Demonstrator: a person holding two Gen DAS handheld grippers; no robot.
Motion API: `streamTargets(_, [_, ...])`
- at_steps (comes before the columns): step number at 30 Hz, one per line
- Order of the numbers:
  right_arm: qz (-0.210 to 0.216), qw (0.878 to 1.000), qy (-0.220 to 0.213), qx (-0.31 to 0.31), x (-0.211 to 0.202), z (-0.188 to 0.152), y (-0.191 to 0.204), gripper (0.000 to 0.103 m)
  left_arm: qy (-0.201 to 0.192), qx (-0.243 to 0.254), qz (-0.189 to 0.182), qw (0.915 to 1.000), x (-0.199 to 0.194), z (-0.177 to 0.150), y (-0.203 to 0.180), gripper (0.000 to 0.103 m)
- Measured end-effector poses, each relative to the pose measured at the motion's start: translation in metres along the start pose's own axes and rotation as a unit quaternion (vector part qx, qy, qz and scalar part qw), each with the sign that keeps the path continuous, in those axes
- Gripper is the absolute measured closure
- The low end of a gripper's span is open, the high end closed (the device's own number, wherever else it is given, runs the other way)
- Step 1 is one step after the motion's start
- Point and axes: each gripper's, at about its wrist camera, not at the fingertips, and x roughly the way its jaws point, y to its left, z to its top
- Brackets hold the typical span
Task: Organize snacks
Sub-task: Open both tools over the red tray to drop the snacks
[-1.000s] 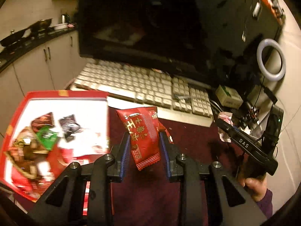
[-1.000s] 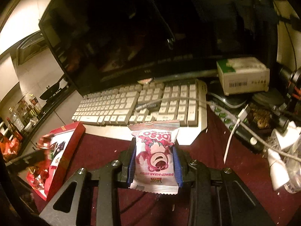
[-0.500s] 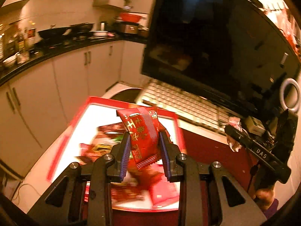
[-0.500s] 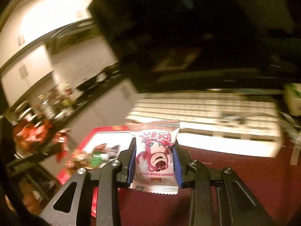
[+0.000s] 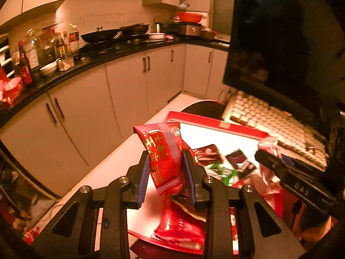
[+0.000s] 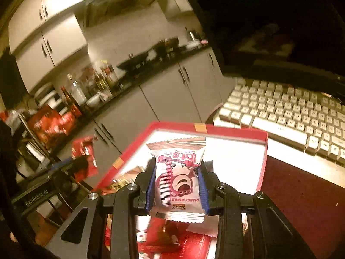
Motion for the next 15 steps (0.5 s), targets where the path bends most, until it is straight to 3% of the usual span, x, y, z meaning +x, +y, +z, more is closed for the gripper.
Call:
streamTargets(5, [-0.017,0.999,0.047,0.008,0.020,-0.008,-0.010,0.065,0.015,0.024,0.025,0.9993,0.013,-0.005,-0.014,0.072])
streamTargets(8, [-0.012,0.998,0.053,0.019,0.014,-0.012,-0.020,0.057,0.018,0.038,0.028,0.9987,0.013,-0.008,-0.024,0.036])
streamTargets(9, [-0.010,0.999,0.048,0.023,0.010,-0.012,-0.021,0.054,0.013,0.040,0.032,0.9986,0.009,-0.008,-0.026,0.033])
streamTargets(12, [0.015,0.999,0.009,0.036,-0.015,-0.009,-0.027,0.049,-0.015,0.054,0.047,0.9973,-0.004,-0.008,-0.033,0.033])
streamTargets(15, [0.008,0.999,-0.029,0.039,-0.036,-0.005,-0.029,0.041,-0.039,0.063,0.069,0.9949,-0.019,-0.006,-0.040,0.032])
